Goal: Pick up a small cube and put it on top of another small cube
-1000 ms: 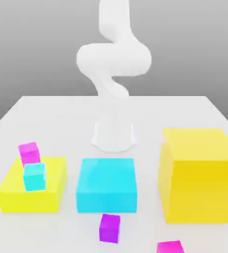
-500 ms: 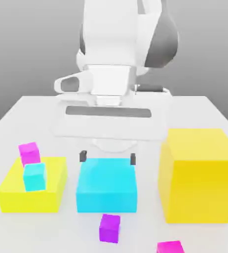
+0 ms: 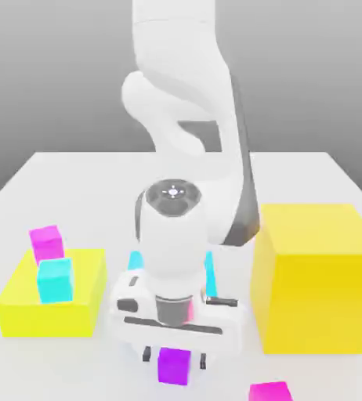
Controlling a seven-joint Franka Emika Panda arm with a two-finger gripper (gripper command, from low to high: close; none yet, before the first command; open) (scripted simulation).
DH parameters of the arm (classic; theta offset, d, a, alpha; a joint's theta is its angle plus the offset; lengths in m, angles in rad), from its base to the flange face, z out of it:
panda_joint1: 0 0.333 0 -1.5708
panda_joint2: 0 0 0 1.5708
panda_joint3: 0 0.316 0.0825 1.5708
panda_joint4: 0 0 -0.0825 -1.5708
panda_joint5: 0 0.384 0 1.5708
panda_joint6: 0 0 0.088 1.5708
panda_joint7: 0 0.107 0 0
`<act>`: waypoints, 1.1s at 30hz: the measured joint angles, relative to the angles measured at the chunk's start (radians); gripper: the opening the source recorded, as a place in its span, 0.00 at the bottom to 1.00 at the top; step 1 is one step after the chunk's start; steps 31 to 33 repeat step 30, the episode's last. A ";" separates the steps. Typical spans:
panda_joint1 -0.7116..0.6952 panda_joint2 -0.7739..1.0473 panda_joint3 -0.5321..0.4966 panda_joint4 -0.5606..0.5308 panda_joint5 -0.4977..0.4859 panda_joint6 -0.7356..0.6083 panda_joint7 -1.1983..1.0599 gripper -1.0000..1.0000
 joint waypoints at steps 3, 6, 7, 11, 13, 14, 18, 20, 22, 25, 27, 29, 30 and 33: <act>0.001 0.015 -0.001 0.003 -0.003 0.012 0.002 0.00; -0.005 -0.048 0.006 -0.010 0.001 -0.038 -0.001 0.00; -0.004 -0.081 0.006 -0.017 0.005 -0.064 -0.003 0.00; -0.029 -0.223 -0.015 -0.045 0.013 -0.177 0.017 0.00; -0.072 -0.295 -0.058 -0.059 0.008 -0.236 0.063 0.00; -0.113 -0.331 -0.077 -0.067 0.003 -0.265 0.090 0.00; -0.230 -0.477 -0.121 -0.095 -0.015 -0.381 0.196 0.00; -0.275 -0.550 -0.147 -0.109 -0.023 -0.439 0.249 0.00; -0.325 -0.616 -0.173 -0.124 -0.029 -0.490 0.298 0.00; -0.341 -0.565 -0.189 -0.147 -0.019 -0.416 0.309 0.00; -0.339 -0.500 -0.193 -0.163 -0.006 -0.335 0.302 0.00; -0.336 -0.483 -0.197 -0.167 -0.004 -0.314 0.300 1.00; -0.336 -0.483 -0.197 -0.167 -0.004 -0.314 0.300 1.00; -0.336 -0.483 -0.197 -0.167 -0.004 -0.314 0.300 1.00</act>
